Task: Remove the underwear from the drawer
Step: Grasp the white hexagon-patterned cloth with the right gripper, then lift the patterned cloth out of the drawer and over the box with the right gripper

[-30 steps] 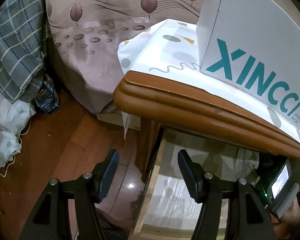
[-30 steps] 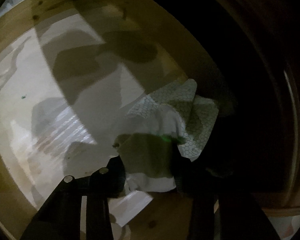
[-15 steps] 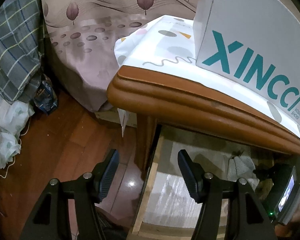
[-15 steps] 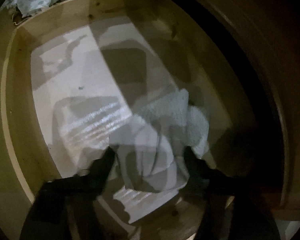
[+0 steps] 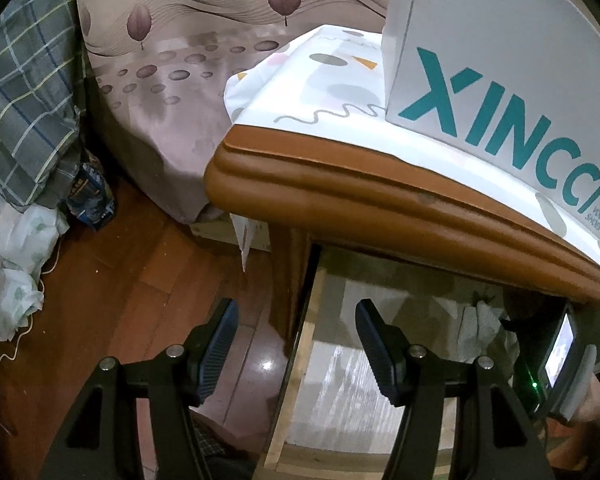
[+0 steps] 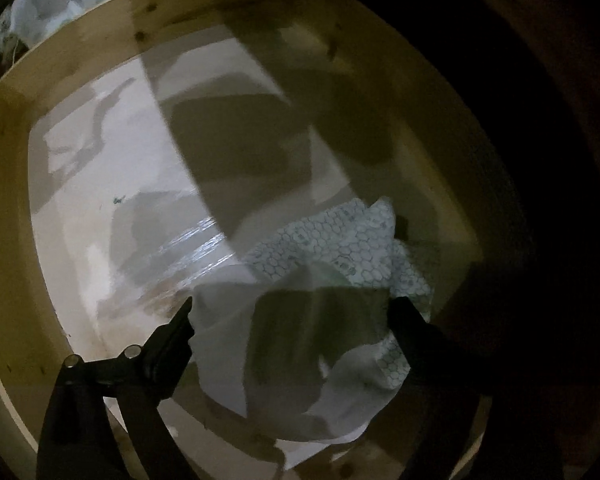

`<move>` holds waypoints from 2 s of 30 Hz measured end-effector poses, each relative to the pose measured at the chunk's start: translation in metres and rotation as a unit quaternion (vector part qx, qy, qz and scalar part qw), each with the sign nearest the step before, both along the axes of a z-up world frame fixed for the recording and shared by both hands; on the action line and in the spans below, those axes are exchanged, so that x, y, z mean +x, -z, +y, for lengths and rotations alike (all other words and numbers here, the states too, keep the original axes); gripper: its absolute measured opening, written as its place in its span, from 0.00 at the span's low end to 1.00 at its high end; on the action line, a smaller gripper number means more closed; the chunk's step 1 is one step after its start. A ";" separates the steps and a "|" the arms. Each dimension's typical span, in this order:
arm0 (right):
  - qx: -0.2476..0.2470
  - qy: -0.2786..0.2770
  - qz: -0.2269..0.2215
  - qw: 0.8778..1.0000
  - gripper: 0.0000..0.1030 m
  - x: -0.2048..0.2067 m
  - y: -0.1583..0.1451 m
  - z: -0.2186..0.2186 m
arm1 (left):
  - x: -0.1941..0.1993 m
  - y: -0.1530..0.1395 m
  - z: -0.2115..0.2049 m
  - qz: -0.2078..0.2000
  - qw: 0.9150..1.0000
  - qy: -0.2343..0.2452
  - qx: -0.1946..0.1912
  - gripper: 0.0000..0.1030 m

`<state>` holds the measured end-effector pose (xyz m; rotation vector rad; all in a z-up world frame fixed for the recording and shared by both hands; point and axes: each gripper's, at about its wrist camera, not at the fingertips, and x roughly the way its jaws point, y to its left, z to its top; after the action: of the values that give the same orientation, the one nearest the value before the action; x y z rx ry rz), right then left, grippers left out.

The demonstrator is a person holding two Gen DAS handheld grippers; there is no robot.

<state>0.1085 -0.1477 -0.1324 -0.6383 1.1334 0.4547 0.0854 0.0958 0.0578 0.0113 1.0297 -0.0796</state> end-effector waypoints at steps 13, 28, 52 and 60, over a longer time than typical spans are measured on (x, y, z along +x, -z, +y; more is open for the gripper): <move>0.006 0.009 0.012 1.000 0.66 0.009 -0.005 -0.014 | -0.002 0.004 -0.008 0.002 1.000 0.005 0.015 0.61; -0.062 0.031 0.026 0.997 0.29 -0.009 -0.028 -0.001 | 0.000 -0.002 -0.001 -0.007 1.000 -0.006 0.005 0.61; 0.161 0.246 0.034 0.955 0.28 -0.050 -0.121 -0.010 | -0.001 -0.008 0.010 -0.008 1.000 -0.017 -0.018 0.61; 0.222 0.297 0.001 0.929 0.28 -0.067 -0.146 -0.006 | -0.008 -0.011 -0.004 -0.017 1.000 0.015 -0.005 0.61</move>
<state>0.0417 -0.1537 0.0140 0.1127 1.1140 0.1734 0.0777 0.0915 0.0692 0.0191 0.9952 -0.1113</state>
